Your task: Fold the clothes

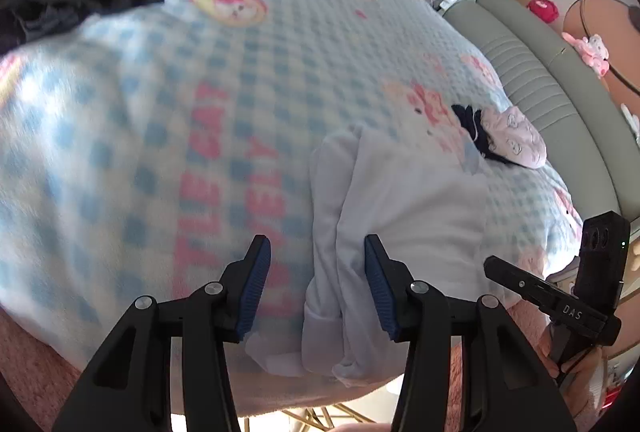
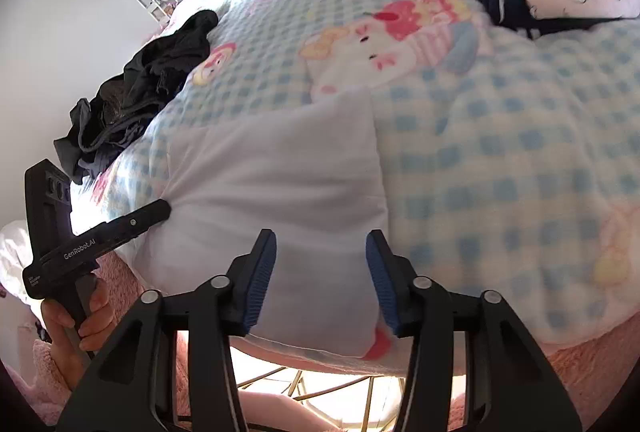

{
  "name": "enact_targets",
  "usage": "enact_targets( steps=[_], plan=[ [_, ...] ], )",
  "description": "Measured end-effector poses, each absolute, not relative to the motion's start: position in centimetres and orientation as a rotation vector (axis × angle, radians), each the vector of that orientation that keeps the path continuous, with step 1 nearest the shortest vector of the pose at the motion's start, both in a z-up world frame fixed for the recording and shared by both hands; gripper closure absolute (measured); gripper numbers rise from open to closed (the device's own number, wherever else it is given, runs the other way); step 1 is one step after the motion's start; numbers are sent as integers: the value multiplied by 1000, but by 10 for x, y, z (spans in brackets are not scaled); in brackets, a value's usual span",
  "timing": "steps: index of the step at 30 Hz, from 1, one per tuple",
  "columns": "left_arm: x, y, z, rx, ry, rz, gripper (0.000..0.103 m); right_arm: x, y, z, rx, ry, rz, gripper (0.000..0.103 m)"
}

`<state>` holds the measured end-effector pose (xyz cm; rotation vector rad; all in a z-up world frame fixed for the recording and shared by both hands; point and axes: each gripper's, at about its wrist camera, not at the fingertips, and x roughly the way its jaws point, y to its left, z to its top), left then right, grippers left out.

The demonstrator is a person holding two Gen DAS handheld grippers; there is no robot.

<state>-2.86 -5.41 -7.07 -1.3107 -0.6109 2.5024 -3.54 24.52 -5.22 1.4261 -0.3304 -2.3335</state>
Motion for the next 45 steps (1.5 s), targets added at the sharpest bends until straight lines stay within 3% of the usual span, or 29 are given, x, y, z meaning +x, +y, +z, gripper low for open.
enact_targets(
  steps=[3,5,11,15,21,24,27,29,32,36,40,42,45],
  plan=[
    [-45,-41,-47,-1193,-584,2482,55,-46,253,-36,1366,-375,-2362,49],
    [-63,-27,-41,-1183,-522,2475,55,-63,247,-34,1380,-297,-2394,49],
    [-96,-14,-75,-1364,-253,2682,57,-93,225,-70,1495,-91,-2419,49],
    [-86,-56,-82,-1375,-497,2690,56,-83,250,-77,1497,-278,-2470,49],
    [-47,-63,-58,-1187,-680,2506,56,-48,257,-40,1363,-305,-2485,40],
    [-27,-33,-59,-1206,-522,2455,56,-36,250,-58,1466,-265,-2463,40],
    [-24,-27,-76,-1406,-281,2639,53,-25,243,-75,1569,-224,-2436,41],
    [-24,-33,-77,-1459,-216,2698,64,-18,246,-76,1608,-221,-2446,41],
    [-6,-16,-50,-1290,-71,2708,66,-5,241,-63,1594,-72,-2511,39],
    [3,-7,-47,-1247,-271,2533,63,8,233,-67,1570,-141,-2387,39],
    [-6,-12,-73,-1447,-200,2594,60,14,235,-88,1680,-137,-2373,41],
    [-8,-38,-76,-1484,-335,2614,54,16,247,-86,1709,-126,-2415,40],
    [-6,-65,-73,-1431,-515,2604,58,19,260,-81,1732,-92,-2455,37]
  ],
)
